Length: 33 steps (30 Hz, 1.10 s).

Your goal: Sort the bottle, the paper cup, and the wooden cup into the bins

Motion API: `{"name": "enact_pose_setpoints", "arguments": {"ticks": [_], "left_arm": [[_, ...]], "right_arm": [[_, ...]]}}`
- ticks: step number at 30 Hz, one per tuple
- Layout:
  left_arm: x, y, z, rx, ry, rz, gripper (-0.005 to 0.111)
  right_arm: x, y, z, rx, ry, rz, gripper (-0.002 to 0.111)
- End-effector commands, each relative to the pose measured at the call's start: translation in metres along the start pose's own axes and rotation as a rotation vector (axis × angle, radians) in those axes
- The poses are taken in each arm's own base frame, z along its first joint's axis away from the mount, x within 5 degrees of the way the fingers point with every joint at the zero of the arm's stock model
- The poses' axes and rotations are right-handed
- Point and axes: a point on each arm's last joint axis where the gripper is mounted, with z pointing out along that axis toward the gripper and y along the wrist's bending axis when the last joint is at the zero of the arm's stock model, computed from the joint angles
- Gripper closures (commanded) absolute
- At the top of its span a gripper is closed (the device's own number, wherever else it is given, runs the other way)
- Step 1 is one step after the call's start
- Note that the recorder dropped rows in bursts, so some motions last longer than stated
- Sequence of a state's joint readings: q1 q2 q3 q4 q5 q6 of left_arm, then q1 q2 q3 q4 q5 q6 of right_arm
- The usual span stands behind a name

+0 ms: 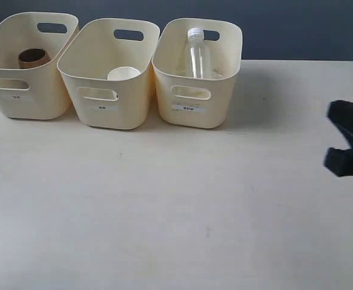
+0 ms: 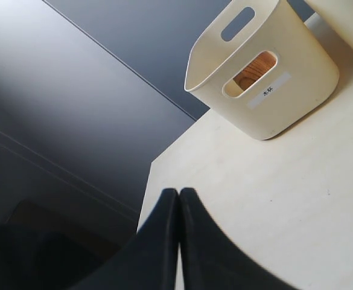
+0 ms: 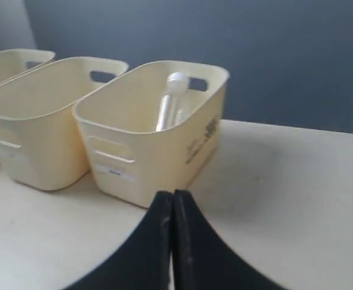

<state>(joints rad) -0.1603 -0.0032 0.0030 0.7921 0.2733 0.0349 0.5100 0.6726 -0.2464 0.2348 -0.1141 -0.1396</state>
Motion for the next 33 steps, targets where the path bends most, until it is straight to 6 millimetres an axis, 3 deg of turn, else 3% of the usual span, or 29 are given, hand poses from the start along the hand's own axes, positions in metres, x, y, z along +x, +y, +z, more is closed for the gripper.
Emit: {"name": "enact_pose_setpoints", "arguments": {"ticks": [1, 9, 15, 24, 30, 33], "left_arm": [[-0.002, 0.001, 0.0, 0.001, -0.015, -0.006, 0.107], [-0.002, 0.001, 0.0, 0.001, -0.015, -0.006, 0.107], [-0.002, 0.001, 0.0, 0.001, -0.015, -0.006, 0.107], [-0.002, 0.001, 0.0, 0.001, -0.015, -0.006, 0.107], [-0.002, 0.001, 0.0, 0.001, -0.015, -0.006, 0.107], [-0.002, 0.001, 0.0, 0.001, -0.015, -0.006, 0.107]], "right_arm": [[0.01, -0.016, -0.033, 0.131, -0.034, -0.034, 0.109], [0.039, -0.026, -0.067, 0.343, -0.065, -0.014, 0.109], [0.043, -0.025, -0.08, 0.434, -0.107, -0.054, 0.109], [0.043, -0.024, -0.081, 0.434, -0.12, -0.056, 0.109], [0.061, -0.032, -0.073, 0.471, -0.184, -0.07, 0.109], [0.06, -0.032, -0.073, 0.474, -0.193, -0.075, 0.109]]}}
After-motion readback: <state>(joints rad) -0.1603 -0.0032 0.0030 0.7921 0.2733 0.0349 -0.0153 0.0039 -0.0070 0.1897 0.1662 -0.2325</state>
